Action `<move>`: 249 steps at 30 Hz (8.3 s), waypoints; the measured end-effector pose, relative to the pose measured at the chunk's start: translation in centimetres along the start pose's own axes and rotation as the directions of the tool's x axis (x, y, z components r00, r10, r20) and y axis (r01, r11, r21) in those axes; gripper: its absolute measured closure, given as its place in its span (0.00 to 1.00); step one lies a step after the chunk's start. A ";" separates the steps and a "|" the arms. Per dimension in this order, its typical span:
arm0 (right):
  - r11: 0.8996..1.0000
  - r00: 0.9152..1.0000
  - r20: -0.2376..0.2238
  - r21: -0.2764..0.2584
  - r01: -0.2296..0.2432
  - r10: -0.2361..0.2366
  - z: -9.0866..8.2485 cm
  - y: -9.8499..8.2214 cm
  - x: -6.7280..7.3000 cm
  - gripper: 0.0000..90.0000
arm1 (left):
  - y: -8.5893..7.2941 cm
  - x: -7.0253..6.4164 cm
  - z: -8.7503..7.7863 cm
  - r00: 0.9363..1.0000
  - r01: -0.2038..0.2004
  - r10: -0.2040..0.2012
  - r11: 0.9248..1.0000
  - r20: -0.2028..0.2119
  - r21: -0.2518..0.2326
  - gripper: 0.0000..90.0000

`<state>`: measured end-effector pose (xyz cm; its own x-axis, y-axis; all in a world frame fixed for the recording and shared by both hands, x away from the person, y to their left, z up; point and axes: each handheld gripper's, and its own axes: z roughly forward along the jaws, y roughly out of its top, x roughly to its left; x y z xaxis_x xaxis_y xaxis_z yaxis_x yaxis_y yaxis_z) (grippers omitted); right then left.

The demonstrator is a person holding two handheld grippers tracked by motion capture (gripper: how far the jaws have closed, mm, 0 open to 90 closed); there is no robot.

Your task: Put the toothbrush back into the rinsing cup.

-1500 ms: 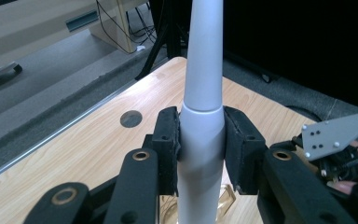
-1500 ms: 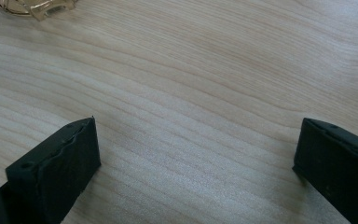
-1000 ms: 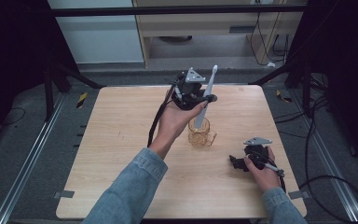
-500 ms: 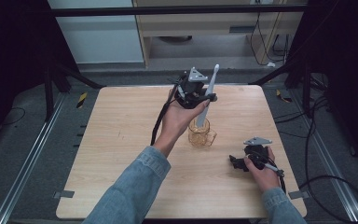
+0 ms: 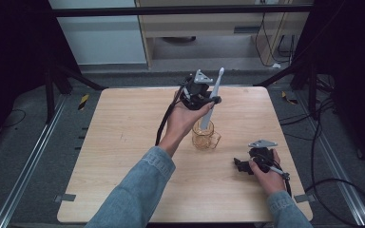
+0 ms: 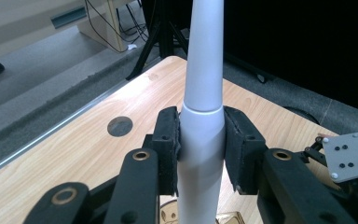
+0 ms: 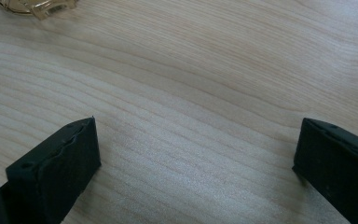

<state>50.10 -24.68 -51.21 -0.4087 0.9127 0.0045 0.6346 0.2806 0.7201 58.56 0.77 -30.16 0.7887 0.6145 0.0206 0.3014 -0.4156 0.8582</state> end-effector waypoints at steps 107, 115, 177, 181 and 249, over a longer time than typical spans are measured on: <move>1.000 1.000 0.002 -0.001 0.003 -0.003 0.0 0.0 0.0 0.00 | -7.6 0.8 5.4 0.998 0.057 -0.057 0.993 0.004 0.101 0.75; 1.000 1.000 0.000 -0.002 0.003 -0.003 0.0 0.0 0.0 0.00 | -7.8 1.0 5.7 0.998 0.060 -0.060 0.991 -0.003 0.117 0.75; 1.000 1.000 0.002 -0.004 0.006 -0.006 0.0 0.0 0.0 0.00 | -7.1 1.9 2.6 0.997 0.057 -0.052 0.995 -0.055 0.077 0.21; 1.000 1.000 0.000 -0.003 0.002 -0.002 0.0 0.0 0.0 0.00 | -7.4 1.9 2.0 0.998 0.047 -0.042 0.995 -0.050 0.086 0.15; 1.000 1.000 0.008 -0.003 0.002 -0.002 0.2 0.1 0.0 0.00 | -19.8 9.2 -9.8 0.977 0.116 -0.078 0.976 -0.201 0.183 0.07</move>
<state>50.27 -24.59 -51.25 -0.4047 0.9144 -0.0030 0.6315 0.2819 0.7223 54.62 21.22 -41.96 0.6391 0.7671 0.0561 0.4838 -0.4576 0.7461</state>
